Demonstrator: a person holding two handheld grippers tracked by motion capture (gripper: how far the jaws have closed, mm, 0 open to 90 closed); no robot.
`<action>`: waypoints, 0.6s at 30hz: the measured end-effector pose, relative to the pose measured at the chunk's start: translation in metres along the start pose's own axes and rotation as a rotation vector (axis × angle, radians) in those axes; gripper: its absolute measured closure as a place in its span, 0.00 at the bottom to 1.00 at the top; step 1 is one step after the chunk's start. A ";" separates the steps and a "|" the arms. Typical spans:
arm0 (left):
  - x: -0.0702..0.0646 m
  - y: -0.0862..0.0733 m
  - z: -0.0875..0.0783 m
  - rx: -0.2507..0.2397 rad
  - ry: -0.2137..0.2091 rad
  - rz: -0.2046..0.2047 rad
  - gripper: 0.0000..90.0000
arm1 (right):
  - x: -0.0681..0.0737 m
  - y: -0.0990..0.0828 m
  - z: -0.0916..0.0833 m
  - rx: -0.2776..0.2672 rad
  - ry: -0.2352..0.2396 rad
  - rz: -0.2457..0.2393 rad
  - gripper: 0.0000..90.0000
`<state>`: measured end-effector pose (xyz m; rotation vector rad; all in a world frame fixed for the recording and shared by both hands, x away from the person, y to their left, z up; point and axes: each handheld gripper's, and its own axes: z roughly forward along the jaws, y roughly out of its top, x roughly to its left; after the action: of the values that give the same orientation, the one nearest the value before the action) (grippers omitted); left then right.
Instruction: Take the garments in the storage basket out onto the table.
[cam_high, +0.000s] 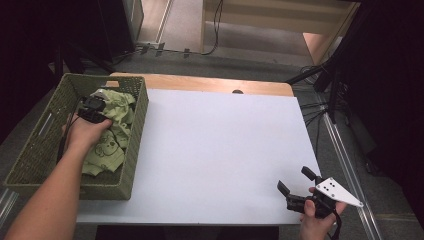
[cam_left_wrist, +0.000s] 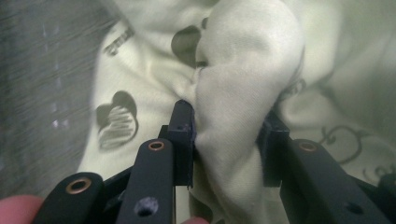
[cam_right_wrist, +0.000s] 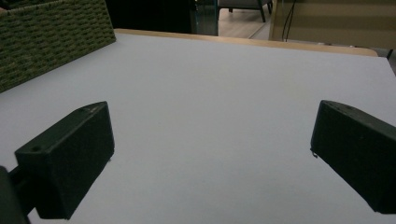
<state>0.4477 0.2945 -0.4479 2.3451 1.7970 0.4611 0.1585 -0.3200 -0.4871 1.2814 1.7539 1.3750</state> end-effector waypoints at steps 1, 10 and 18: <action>0.006 -0.003 0.002 0.002 -0.036 -0.032 0.70 | 0.000 0.000 0.000 -0.002 -0.001 0.000 0.00; 0.002 0.007 -0.015 -0.171 -0.238 -0.121 0.25 | -0.002 -0.001 -0.001 -0.003 -0.010 0.017 0.00; -0.020 0.017 0.004 -0.106 -0.225 -0.127 0.00 | -0.001 -0.001 0.000 0.004 -0.009 0.010 0.00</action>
<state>0.4597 0.2713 -0.4495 2.1041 1.7573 0.2565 0.1587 -0.3207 -0.4879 1.2979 1.7471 1.3702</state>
